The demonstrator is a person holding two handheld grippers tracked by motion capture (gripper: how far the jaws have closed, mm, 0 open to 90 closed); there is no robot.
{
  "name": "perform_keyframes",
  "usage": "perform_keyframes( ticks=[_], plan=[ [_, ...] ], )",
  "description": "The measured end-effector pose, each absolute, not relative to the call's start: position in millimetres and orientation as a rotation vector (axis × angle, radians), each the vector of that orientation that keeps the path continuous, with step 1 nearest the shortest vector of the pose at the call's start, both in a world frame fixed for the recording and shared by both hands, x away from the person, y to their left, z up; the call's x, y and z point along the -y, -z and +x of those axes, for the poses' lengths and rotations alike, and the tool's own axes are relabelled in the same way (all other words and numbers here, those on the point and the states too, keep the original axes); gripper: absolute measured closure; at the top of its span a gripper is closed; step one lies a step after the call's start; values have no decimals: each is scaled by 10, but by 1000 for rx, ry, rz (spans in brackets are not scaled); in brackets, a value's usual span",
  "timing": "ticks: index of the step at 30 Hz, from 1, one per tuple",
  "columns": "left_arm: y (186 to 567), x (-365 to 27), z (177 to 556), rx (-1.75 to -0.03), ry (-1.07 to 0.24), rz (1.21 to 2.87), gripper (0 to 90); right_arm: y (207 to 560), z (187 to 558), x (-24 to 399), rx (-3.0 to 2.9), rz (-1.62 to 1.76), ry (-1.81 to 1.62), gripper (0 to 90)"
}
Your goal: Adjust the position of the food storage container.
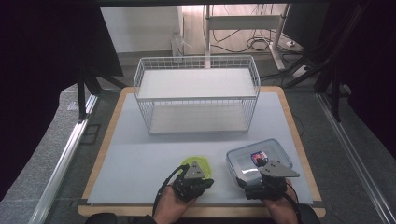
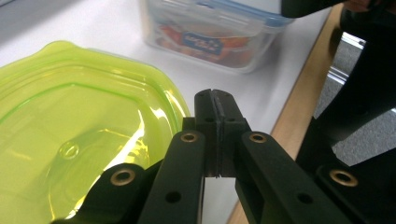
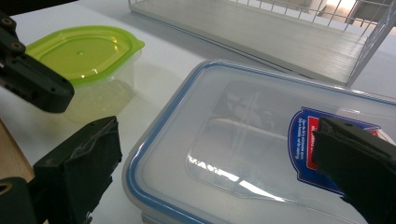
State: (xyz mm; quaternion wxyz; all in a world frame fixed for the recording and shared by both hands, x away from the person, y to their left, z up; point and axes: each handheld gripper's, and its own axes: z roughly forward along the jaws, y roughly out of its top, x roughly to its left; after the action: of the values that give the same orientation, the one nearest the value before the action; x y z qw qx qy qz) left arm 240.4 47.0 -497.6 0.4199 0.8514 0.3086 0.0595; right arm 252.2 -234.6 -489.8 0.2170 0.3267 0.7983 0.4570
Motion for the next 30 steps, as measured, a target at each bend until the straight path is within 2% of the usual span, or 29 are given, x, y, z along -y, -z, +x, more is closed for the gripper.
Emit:
perform_keyframes(
  ticks=[16, 20, 24, 30],
  plan=[
    [4980, -740, 2549, -871, -166, 2103, 900, 4903, 2521, 2341, -2218, 901, -1267, 16],
    [4890, -691, 2552, -844, -154, 2092, 899, 4906, 2523, 2335, -2218, 901, -1266, 16],
    [4762, -610, 2615, -822, -202, 2110, 898, 4907, 2520, 2326, -2217, 901, -1267, 16],
    [4727, -485, 2888, -842, -272, 2153, 898, 4898, 2513, 2305, -2214, 885, -1278, 16]
  ],
)
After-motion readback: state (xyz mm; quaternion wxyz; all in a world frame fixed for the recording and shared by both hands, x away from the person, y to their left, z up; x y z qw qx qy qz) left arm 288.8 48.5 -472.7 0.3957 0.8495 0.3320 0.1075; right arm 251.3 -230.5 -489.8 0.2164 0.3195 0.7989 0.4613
